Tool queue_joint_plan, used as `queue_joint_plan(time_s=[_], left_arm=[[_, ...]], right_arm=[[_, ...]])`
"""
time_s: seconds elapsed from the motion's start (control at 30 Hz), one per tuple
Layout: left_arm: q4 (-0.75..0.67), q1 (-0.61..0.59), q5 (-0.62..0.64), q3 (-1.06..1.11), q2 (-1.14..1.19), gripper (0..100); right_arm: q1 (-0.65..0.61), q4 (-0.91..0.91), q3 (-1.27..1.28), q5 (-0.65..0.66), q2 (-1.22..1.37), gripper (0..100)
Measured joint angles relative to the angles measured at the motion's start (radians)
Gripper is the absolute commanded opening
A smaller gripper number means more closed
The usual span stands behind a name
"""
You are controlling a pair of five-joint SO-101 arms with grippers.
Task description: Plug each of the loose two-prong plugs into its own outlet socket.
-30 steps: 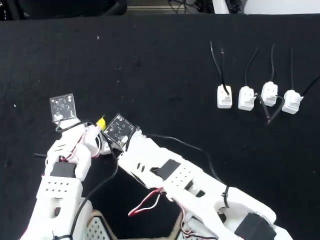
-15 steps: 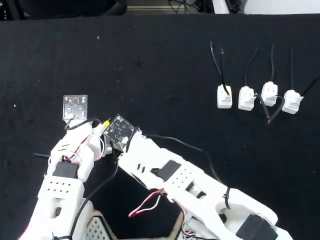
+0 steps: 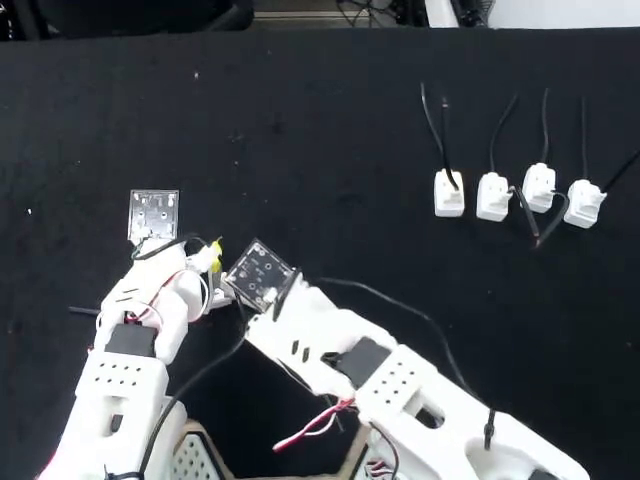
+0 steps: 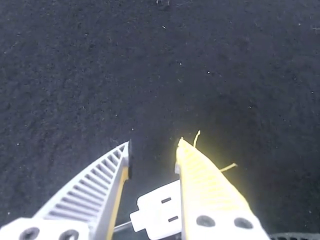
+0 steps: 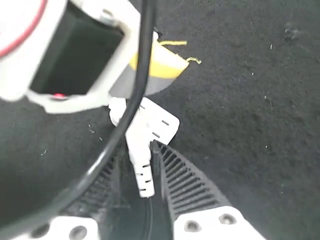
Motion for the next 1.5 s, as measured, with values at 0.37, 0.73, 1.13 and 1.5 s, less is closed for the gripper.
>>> queue_joint_plan(time_s=[0.37,0.73,1.13,1.5], left_arm=[[-0.008,-0.002,-0.002,-0.002,-0.002,16],[-0.086,0.029,-0.002,0.048,-0.009,16],[-0.086,0.029,-0.002,0.048,-0.006,16],[-0.086,0.029,-0.002,0.049,-0.006,16]], right_arm=[[-0.005,-0.074,0.020,-0.147,-0.003,1.1],[-0.005,-0.074,0.021,-0.150,-0.003,1.1],[-0.005,-0.074,0.021,-0.150,-0.003,1.5],[-0.005,-0.074,0.038,-0.149,-0.049,1.1]])
